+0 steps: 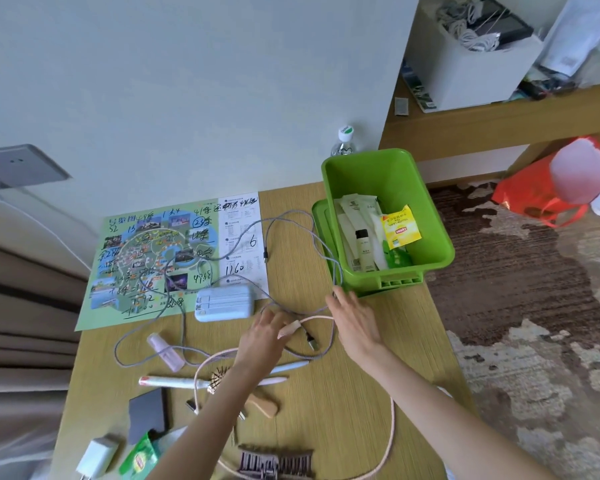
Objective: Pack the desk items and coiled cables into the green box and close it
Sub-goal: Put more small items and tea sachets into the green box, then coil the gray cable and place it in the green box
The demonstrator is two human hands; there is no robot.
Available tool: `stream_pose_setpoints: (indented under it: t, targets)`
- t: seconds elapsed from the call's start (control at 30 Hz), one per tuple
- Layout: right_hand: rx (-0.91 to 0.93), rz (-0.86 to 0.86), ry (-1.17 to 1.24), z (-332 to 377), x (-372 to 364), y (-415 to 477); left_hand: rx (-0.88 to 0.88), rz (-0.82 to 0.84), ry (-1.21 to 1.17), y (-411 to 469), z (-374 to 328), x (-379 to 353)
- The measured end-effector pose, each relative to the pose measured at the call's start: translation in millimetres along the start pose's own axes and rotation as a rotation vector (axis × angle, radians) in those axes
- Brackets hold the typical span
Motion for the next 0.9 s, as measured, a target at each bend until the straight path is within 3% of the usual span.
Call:
stream_pose_setpoints:
  t: [0.3,0.5,0.73,0.9]
  targets:
    - [0.062,0.119,-0.097,1,-9,23,-0.126,0.075,-0.078,-1,-1,5]
    - [0.042,0.104,-0.103,3,3,24,-0.216,0.321,0.005,-22,-9,2]
    - [0.118,0.029,-0.281,24,0,17,-0.209,0.154,0.093,-38,-9,-8]
    - [0.184,0.13,-0.186,50,-27,11,-0.173,0.087,0.044,-37,2,2]
Point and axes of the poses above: each hand's wrist, its own y-axis towards the middle knuckle, its own x-axis out of the back of the hand, z = x × y, the point moved 8 cm from there along y, towards the middle knuckle, and after that the axes turned 2 degrees about -y, right-handed, at the moved point
